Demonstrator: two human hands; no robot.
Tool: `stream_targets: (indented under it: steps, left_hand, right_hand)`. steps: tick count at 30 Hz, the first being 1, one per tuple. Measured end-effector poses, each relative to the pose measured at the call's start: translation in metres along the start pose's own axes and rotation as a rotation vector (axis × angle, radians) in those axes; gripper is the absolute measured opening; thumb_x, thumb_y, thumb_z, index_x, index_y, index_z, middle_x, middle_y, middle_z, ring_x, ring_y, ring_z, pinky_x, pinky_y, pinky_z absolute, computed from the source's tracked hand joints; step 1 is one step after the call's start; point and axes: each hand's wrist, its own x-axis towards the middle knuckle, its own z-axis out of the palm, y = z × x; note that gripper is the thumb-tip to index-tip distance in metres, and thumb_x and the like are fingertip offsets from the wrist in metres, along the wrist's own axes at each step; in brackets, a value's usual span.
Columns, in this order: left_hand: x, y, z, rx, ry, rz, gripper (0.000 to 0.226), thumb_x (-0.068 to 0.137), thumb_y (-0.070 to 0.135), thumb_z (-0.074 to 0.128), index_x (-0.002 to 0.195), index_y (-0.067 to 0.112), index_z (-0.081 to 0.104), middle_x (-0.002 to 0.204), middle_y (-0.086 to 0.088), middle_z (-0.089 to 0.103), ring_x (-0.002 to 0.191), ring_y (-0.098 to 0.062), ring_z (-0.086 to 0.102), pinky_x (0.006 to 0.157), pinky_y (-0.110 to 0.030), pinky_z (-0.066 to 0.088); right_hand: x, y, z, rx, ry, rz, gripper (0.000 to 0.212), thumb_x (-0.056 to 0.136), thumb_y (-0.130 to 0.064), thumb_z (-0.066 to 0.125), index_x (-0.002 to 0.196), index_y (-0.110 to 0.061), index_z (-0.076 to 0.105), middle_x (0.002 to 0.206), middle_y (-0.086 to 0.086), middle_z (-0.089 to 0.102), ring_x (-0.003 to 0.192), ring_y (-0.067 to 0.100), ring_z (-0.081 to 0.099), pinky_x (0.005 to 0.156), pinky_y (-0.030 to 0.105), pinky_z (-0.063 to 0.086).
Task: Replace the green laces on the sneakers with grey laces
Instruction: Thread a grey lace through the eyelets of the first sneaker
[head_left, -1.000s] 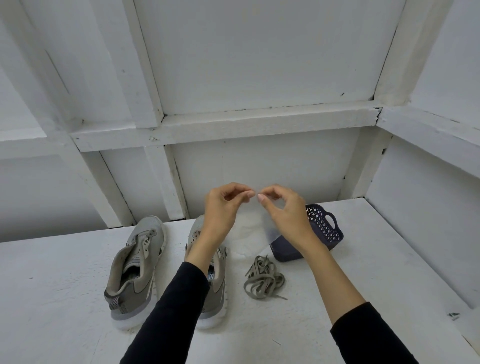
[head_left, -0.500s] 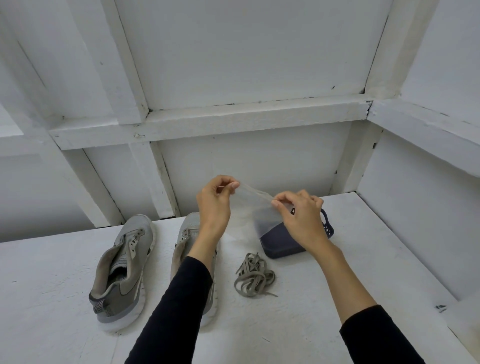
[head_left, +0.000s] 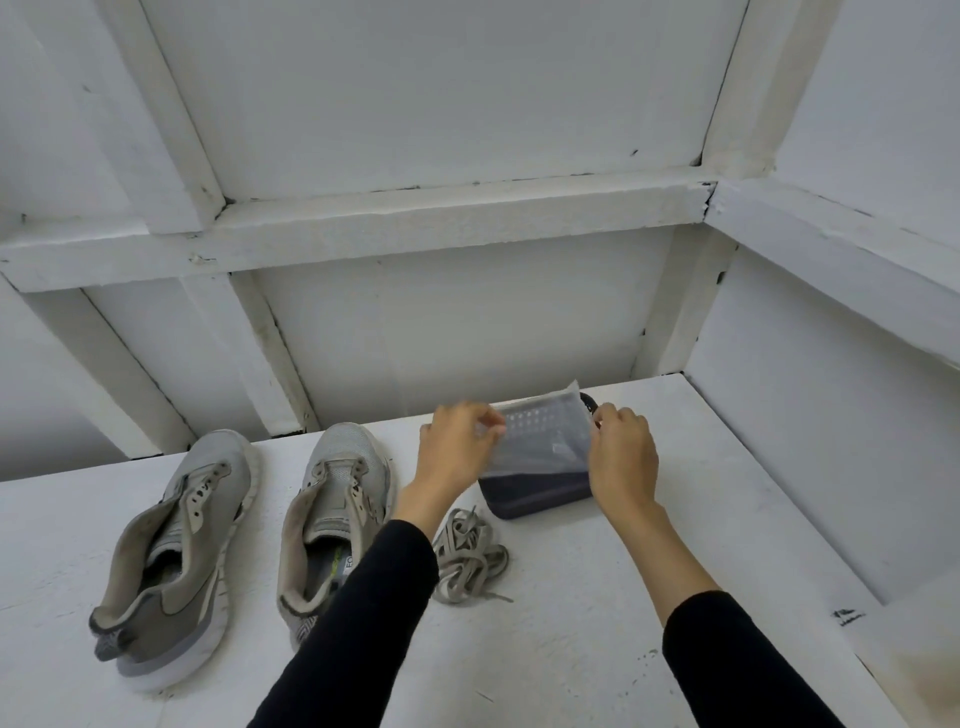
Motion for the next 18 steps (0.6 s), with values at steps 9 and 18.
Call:
stream_targets:
  steps: [9,18]
  left_hand:
    - [0.000,-0.008,0.035,0.507,-0.316,0.140,0.027,0.100,0.027,0.042,0.104,0.028,0.069,0.119,0.006,0.062,0.124,-0.018,0.046,0.109,-0.068,-0.011]
    - [0.008,-0.013,0.028,-0.155,-0.172,0.078,0.045,0.083,-0.011,0.041,0.098,0.015,0.075,0.098,0.010,0.071,0.096,-0.017,0.065,0.099,-0.027,0.044]
  right_hand:
    - [0.015,-0.007,0.021,0.110,-0.643,-0.216,0.035,0.097,-0.007,0.046,0.124,-0.020,0.063,0.132,0.004,0.058,0.111,0.025,0.059,0.095,0.041,0.049]
    - [0.019,-0.003,0.013,0.041,-0.805,-0.207,0.035,0.101,-0.029,0.040,0.131,-0.024,0.057,0.135,0.004,0.058,0.122,0.027,0.053,0.108,0.047,0.038]
